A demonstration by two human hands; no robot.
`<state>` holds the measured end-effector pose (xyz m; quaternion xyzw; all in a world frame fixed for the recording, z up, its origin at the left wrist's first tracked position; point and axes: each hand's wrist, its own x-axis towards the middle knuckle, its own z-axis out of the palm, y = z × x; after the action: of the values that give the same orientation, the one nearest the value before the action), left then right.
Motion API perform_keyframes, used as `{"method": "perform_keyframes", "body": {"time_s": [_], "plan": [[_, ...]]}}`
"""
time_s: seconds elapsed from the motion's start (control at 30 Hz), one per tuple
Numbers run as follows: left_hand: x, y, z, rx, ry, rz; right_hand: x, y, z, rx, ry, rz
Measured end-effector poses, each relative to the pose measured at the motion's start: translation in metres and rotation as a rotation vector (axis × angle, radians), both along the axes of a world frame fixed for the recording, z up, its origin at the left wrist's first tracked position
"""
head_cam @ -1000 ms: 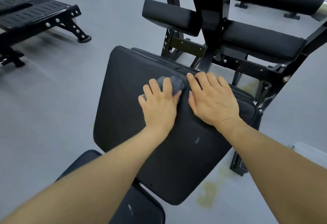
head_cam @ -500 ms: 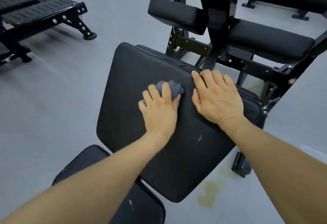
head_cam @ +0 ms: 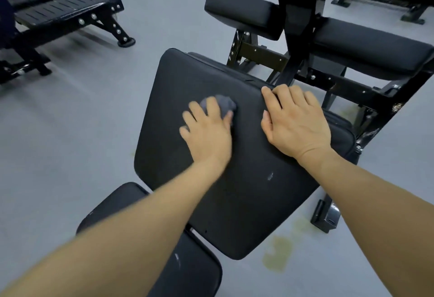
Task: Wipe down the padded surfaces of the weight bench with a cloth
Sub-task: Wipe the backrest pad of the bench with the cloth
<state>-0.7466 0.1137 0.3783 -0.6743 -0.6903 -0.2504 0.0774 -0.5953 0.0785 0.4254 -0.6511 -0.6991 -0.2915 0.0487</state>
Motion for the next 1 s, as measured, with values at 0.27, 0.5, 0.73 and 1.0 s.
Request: {"method": "perform_keyframes", "body": {"time_s": [0.27, 0.5, 0.73, 1.0], "plan": [[-0.022, 0.005, -0.002, -0.023, 0.019, -0.12, -0.002, -0.001, 0.003, -0.027, 0.016, -0.002], [-0.014, 0.023, 0.008, -0.197, -0.236, 0.162, -0.002, -0.002, 0.002, -0.002, -0.001, 0.002], [-0.015, -0.047, -0.023, -0.197, -0.167, 0.099, 0.0, 0.0, 0.0, -0.003, 0.007, 0.005], [-0.031, 0.026, 0.009, -0.379, -0.415, 0.254, -0.003, -0.002, 0.002, 0.006, 0.013, 0.015]]}}
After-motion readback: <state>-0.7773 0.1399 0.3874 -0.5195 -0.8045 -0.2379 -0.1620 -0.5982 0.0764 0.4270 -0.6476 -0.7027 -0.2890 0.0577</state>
